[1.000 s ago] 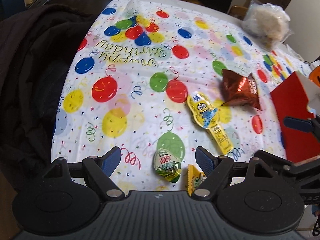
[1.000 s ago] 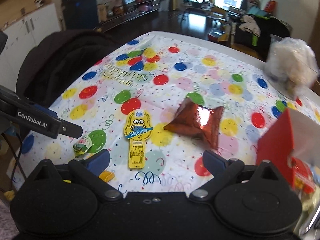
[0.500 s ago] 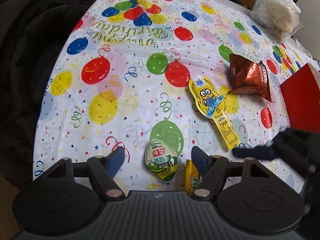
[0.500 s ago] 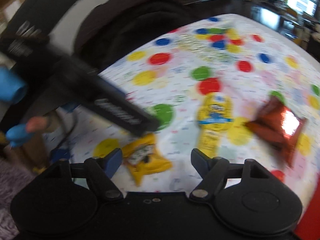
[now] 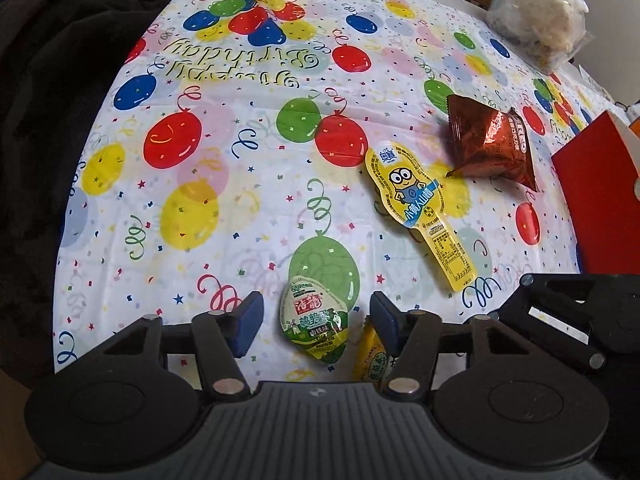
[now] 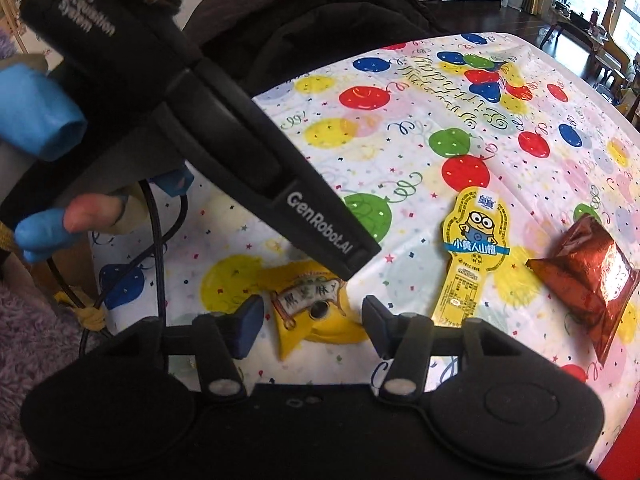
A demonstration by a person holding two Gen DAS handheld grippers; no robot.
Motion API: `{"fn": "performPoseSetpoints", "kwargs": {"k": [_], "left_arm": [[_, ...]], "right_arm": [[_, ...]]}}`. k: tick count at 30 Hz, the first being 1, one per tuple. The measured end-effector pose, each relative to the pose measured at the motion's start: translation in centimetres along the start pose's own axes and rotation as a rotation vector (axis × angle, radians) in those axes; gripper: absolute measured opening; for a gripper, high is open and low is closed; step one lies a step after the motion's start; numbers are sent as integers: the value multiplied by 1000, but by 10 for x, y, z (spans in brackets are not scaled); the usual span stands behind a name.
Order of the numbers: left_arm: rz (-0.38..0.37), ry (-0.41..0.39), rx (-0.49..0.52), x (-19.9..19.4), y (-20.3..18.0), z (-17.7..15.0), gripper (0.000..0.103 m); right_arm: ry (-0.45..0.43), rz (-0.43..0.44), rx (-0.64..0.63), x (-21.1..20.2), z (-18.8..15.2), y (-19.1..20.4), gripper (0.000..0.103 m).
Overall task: Organize snacks
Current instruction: 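Grasp the green yogurt pouch with the left tool while the right tool grasps the yellow sesame packet, then carry the yogurt pouch and sesame packet with both tools over the box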
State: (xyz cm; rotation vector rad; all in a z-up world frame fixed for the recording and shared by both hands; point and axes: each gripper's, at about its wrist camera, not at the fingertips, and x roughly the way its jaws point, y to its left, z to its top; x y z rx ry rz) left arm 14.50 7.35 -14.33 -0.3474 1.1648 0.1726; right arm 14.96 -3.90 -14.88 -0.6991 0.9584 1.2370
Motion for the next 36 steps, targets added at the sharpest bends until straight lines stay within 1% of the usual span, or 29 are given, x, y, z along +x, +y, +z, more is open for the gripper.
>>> {"fn": "performPoseSetpoints", "kwargs": {"k": [2, 3, 5, 10, 16, 21, 30, 36], "left_arm": [[-2, -2, -4, -1, 2, 0, 46], [5, -3, -5, -1, 3, 0, 40], [5, -5, -1, -2, 6, -1, 35], [-12, -11, -4, -3, 11, -4, 34], [-23, -14, -35, -7, 23, -6, 34], [-42, -29, -46, -17, 30, -9, 34], [-67, -57, -29, -35, 36, -15, 34], [-85, -83, -7, -51, 36, -17, 34]], "right_arm": [[-1, -8, 1, -1, -1, 3, 48], [1, -5, 7, -1, -1, 3, 44], [0, -6, 21, -1, -1, 4, 42], [-6, -16, 50, -4, -2, 7, 37], [-17, -28, 140, -10, -7, 4, 34], [-37, -57, 202, -21, -12, 4, 32], [-77, -110, 278, -34, -16, 6, 31], [-138, -149, 337, -58, -20, 6, 31]]}}
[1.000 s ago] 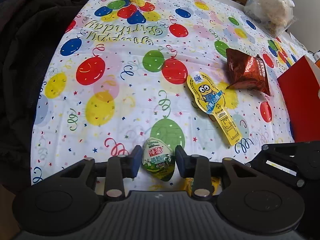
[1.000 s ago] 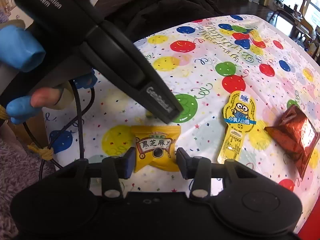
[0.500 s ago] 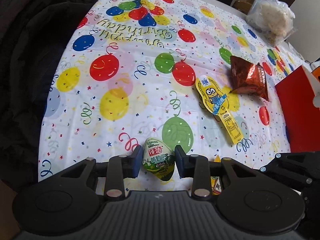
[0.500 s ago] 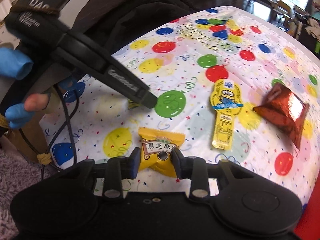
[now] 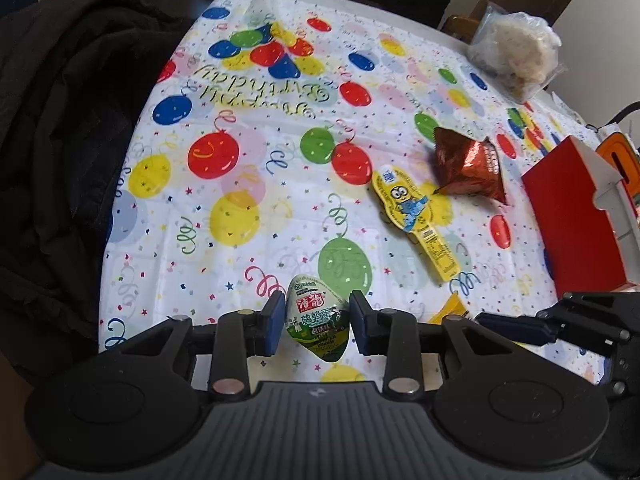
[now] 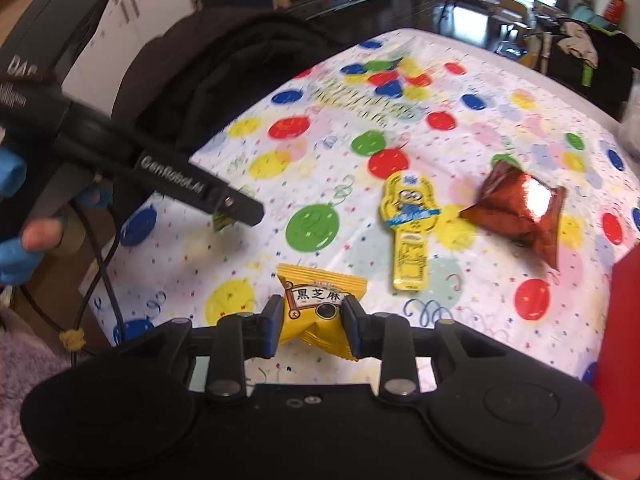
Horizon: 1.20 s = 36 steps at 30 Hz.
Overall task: Organize snacks
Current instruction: 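Carry the yogurt pouch and sesame packet with both tools over the box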
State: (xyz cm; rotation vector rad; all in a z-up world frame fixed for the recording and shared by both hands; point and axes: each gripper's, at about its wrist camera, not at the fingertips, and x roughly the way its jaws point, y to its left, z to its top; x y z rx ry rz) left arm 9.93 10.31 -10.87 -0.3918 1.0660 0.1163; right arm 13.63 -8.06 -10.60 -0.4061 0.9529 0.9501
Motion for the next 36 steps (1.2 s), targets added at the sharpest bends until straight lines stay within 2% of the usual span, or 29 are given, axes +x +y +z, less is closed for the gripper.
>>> {"fn": "performPoseSetpoints", "kwargs": {"k": [8, 16, 24, 36], "left_arm": [[-22, -59, 73, -25, -19, 12, 34], [-66, -118, 154, -44, -58, 30, 34], [-124, -150, 232, -46, -120, 46, 34], [-178, -128, 345, -22, -227, 61, 34]], "right_arm": [[-102, -57, 99, -39, 3, -18, 31], [-209, -102, 179, -81, 4, -45, 30], [-284, -159, 262, -123, -11, -87, 30], [-321, -232, 358, -168, -51, -169, 30]]}}
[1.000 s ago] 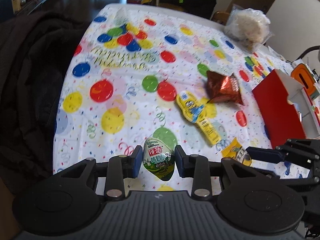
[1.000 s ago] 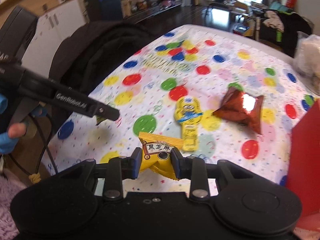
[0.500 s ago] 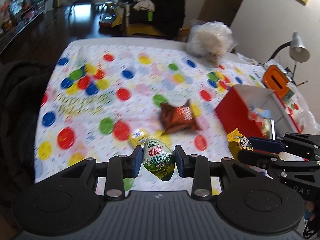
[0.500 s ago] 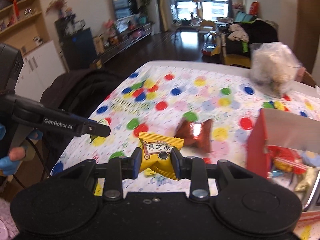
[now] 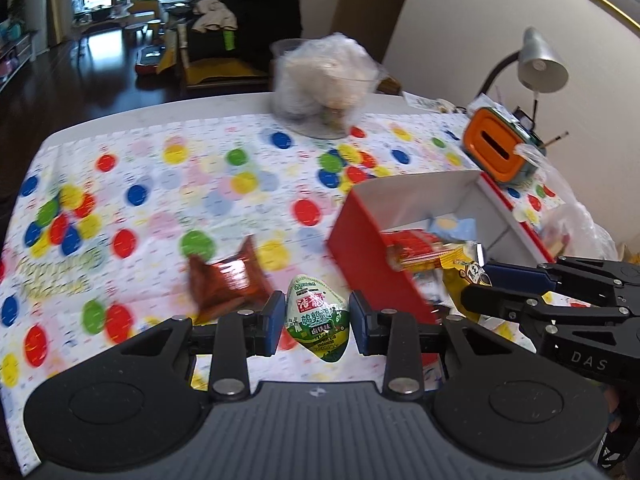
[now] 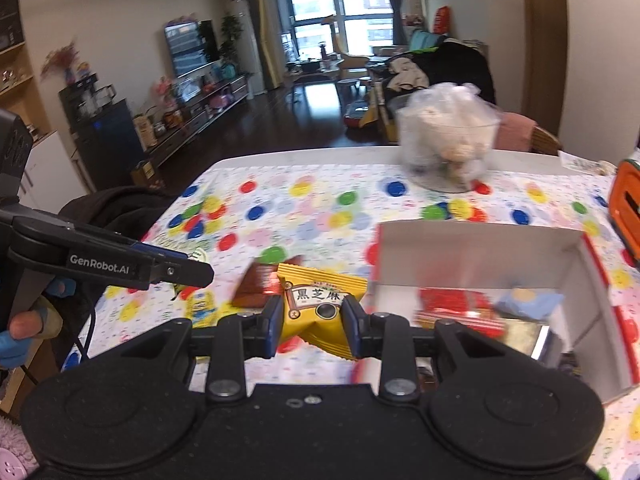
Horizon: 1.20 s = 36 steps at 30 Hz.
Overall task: Organize snacks
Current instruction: 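Carry the yogurt pouch and sesame packet with both tools over the box, then open both tools to release the pouch and sesame packet into the box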
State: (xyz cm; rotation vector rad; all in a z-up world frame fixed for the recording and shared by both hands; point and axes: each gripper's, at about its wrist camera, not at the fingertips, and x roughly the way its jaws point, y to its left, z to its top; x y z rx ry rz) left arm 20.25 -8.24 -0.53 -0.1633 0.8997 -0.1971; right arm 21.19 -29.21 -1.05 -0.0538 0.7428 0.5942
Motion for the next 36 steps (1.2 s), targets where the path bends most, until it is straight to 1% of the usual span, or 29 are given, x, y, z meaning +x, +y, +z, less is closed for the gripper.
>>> {"fn": "performPoseSetpoints", "kwargs": {"k": [14, 22, 28, 34, 36], "left_arm": [[-31, 70, 97, 64, -94, 28, 34], [-40, 122, 130, 100, -128, 35, 34], [-43, 169, 137, 129, -143, 39, 34], [-22, 226, 167, 158, -157, 38, 34], [-27, 244, 177, 165, -161, 38, 34]], "right_arm": [[22, -74, 64, -9, -8, -105, 30], [59, -120, 80, -5, -20, -150, 30], [101, -162, 70, 6, -29, -170, 30], [145, -170, 6, 21, -37, -169, 30], [158, -167, -1, 25, -40, -171, 30]]}}
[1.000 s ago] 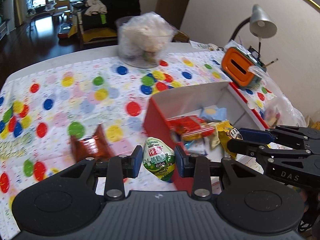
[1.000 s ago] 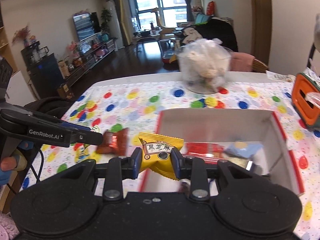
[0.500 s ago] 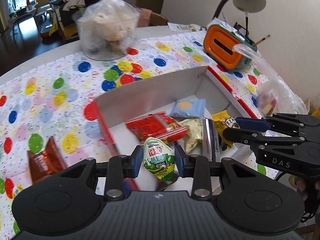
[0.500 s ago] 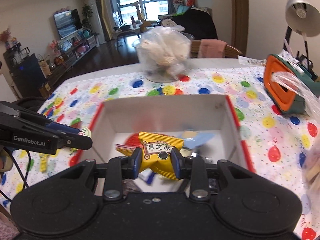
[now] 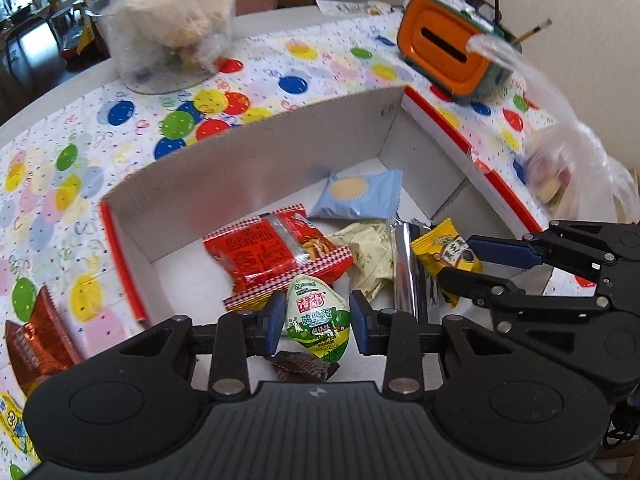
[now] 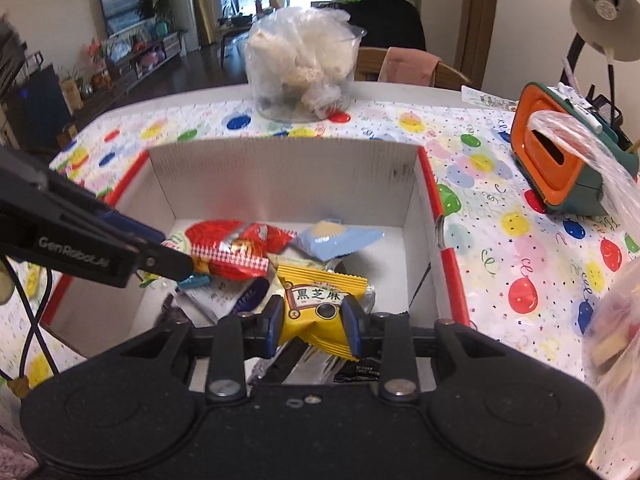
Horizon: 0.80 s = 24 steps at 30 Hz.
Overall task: Organize snacks
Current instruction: 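Open both tools to release the pouch and sesame packet into the box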
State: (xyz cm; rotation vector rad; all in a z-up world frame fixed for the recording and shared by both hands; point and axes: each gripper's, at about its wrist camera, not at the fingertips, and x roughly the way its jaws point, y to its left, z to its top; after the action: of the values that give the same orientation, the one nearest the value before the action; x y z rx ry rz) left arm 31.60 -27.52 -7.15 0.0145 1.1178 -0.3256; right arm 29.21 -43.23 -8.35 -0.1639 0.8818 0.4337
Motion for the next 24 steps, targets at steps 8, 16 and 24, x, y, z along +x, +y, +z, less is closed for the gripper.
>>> {"fn": "performPoseSetpoints", "kwargs": {"k": [8, 16, 24], "left_arm": [[23, 66, 31, 22, -10, 10, 34], [59, 110, 28, 34, -8, 11, 35], [40, 110, -14, 33, 1, 12, 37]], "right_arm": [[35, 29, -11, 10, -4, -2, 30], [67, 54, 15, 19, -5, -3, 31], [75, 70, 67, 18, -6, -9, 33]]}}
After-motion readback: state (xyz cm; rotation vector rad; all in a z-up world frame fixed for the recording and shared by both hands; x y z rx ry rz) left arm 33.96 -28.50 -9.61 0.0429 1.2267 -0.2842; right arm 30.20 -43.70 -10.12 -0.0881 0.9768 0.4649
